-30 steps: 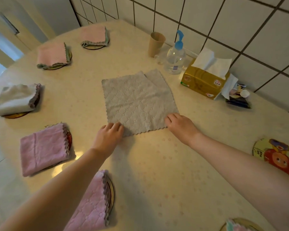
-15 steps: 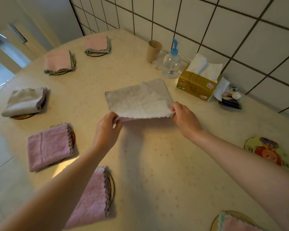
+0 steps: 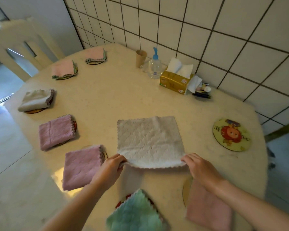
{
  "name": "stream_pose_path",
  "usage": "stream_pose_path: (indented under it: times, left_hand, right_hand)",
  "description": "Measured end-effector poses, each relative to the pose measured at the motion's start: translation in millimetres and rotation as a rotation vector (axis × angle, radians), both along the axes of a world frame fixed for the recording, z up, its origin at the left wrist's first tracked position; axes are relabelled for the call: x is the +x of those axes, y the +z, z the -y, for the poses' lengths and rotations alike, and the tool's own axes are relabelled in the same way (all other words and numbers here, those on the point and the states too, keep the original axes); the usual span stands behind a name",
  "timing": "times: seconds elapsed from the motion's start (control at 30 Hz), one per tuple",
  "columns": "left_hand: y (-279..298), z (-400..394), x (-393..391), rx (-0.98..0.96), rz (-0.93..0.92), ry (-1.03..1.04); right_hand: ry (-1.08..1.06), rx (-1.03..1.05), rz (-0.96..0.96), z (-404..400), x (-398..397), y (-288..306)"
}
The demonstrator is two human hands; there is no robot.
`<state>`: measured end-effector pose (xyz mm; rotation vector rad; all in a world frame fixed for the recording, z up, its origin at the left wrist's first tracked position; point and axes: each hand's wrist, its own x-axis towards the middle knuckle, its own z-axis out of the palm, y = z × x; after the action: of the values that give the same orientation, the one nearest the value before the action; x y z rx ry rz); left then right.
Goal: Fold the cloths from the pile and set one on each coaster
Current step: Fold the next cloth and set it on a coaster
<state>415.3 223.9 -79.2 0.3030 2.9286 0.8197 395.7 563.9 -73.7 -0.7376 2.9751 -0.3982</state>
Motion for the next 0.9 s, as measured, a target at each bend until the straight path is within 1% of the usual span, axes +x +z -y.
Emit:
stream_pose_path:
  times: [0.17,0.23,0.33,0.4,0.5,0.67,0.73,0.9]
  left_hand:
    - [4.8,-7.1,37.4,0.009,0.112,0.09]
    - [3.3,-3.8,45.1,0.055,0.133,0.105]
    - [4.7,4.0,44.9,0.133,0.194,0.197]
    - [6.6,6.0,40.6,0.245,0.23,0.318]
    - [12.1,1.1,26.0,0.432,0.25,0.488]
    - [-1.6,-3.0,-19.4,0.553,0.271,0.659]
    - [-11.0,-2.2,-37.5,0.544,0.281,0.687]
    - [-35.5,7.0,-70.6,0.375,0.3,0.694]
  right_hand:
    - [-0.064,-0.128,0.121,-18.5,46.4,5.0]
    - [-0.09,-0.189,0.226,-23.7,56.3,7.0]
    - [-0.164,-0.325,0.306,-24.7,57.5,19.1]
    - [-0.26,-0.443,0.343,-21.6,51.7,26.0]
    - [-0.402,-0.559,0.358,-17.4,28.6,29.2]
    - [-0.602,-0.673,0.38,-2.9,-32.8,14.2]
    - [-0.679,-0.687,0.398,5.0,-53.0,6.4]
    - [-0.774,-0.622,0.475,16.1,-85.1,-17.9]
